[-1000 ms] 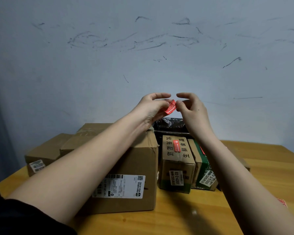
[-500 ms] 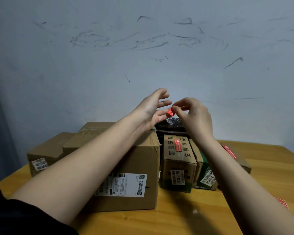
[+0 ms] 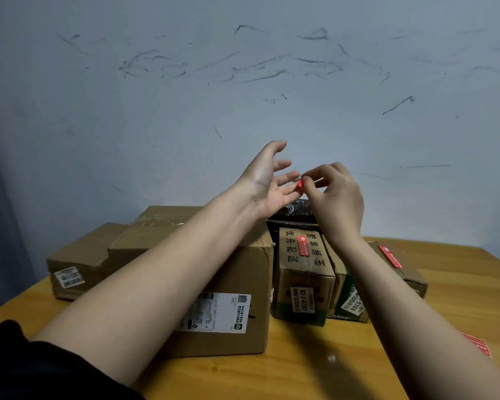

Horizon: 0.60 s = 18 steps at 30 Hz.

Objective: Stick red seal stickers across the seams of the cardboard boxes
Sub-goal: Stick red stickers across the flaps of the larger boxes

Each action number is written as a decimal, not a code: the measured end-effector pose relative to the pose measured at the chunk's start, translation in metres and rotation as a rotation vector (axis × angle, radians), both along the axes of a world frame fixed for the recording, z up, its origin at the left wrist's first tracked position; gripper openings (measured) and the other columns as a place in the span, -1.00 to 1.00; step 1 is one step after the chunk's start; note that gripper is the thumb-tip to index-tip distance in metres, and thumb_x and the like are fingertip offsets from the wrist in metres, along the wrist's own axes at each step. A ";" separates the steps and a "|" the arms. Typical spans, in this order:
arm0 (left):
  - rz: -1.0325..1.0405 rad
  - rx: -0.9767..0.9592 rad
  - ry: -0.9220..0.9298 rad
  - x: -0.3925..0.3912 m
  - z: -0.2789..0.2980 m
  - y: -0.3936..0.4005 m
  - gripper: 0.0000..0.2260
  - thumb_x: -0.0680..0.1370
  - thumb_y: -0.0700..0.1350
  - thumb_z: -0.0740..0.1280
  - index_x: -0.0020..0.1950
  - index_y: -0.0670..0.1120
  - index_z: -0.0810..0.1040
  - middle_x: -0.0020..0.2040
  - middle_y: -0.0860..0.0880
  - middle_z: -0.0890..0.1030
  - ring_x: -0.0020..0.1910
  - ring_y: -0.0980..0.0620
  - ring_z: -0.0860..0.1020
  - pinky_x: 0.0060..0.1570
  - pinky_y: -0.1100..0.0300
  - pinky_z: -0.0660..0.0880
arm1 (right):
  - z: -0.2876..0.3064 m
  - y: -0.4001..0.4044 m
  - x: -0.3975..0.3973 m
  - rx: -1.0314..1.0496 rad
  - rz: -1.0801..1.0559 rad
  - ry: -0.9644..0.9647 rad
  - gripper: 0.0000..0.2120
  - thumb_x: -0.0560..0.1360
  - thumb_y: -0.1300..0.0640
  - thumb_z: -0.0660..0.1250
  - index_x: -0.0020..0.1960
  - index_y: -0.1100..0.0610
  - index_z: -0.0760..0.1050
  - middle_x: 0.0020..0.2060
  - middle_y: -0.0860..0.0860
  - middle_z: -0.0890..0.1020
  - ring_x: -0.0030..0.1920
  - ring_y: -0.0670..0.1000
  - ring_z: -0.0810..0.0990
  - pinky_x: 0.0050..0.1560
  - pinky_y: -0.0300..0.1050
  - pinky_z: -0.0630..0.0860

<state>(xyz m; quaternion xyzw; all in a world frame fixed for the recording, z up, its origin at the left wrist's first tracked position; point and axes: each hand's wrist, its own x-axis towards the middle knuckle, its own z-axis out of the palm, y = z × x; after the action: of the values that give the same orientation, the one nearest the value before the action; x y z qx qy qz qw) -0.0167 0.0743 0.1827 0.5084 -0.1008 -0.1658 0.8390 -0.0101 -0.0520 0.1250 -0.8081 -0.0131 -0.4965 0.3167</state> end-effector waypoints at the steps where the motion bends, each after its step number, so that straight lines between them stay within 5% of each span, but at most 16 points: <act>1: -0.014 -0.026 0.016 -0.001 0.001 0.000 -0.60 0.57 0.06 0.24 0.28 -0.18 0.38 0.29 -0.26 0.42 0.22 -0.23 0.49 0.31 -0.04 0.39 | 0.000 0.000 0.000 0.058 0.027 0.016 -0.89 0.50 0.06 0.31 -0.17 0.02 0.58 -0.11 -0.09 0.58 -0.12 -0.07 0.58 -0.24 -0.14 0.37; 9: -0.032 -0.022 0.023 -0.006 0.008 -0.006 -0.54 0.57 0.05 0.24 0.38 -0.17 0.33 0.40 -0.31 0.31 0.33 -0.28 0.39 0.27 -0.02 0.38 | 0.000 -0.003 0.005 0.291 0.135 0.102 -0.88 0.48 0.01 0.33 -0.16 0.00 0.61 -0.15 -0.11 0.66 -0.16 -0.16 0.60 -0.23 -0.18 0.43; 14: 0.046 0.352 -0.138 -0.001 0.005 -0.011 -0.74 0.55 0.02 0.28 0.20 -0.04 0.47 0.29 -0.12 0.42 0.37 -0.15 0.33 0.30 -0.01 0.37 | 0.007 -0.011 0.002 0.331 0.092 0.070 -0.90 0.52 0.03 0.30 -0.13 -0.03 0.57 -0.14 -0.14 0.65 -0.20 -0.18 0.54 -0.23 -0.18 0.34; 18: 0.138 0.669 -0.494 0.012 0.009 -0.014 -0.75 0.55 -0.11 0.32 0.23 -0.03 0.50 0.09 0.01 0.54 0.07 0.10 0.52 -0.05 0.27 0.47 | 0.013 -0.016 0.007 0.311 0.286 0.102 -0.92 0.51 0.06 0.34 -0.16 -0.07 0.54 -0.20 -0.13 0.66 -0.14 -0.07 0.64 -0.12 -0.12 0.47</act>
<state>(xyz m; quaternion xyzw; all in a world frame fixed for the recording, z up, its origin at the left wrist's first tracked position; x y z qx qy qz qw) -0.0049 0.0600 0.1921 0.7828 -0.2051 -0.0059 0.5874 -0.0031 -0.0677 0.1384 -0.7637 -0.0347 -0.4009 0.5048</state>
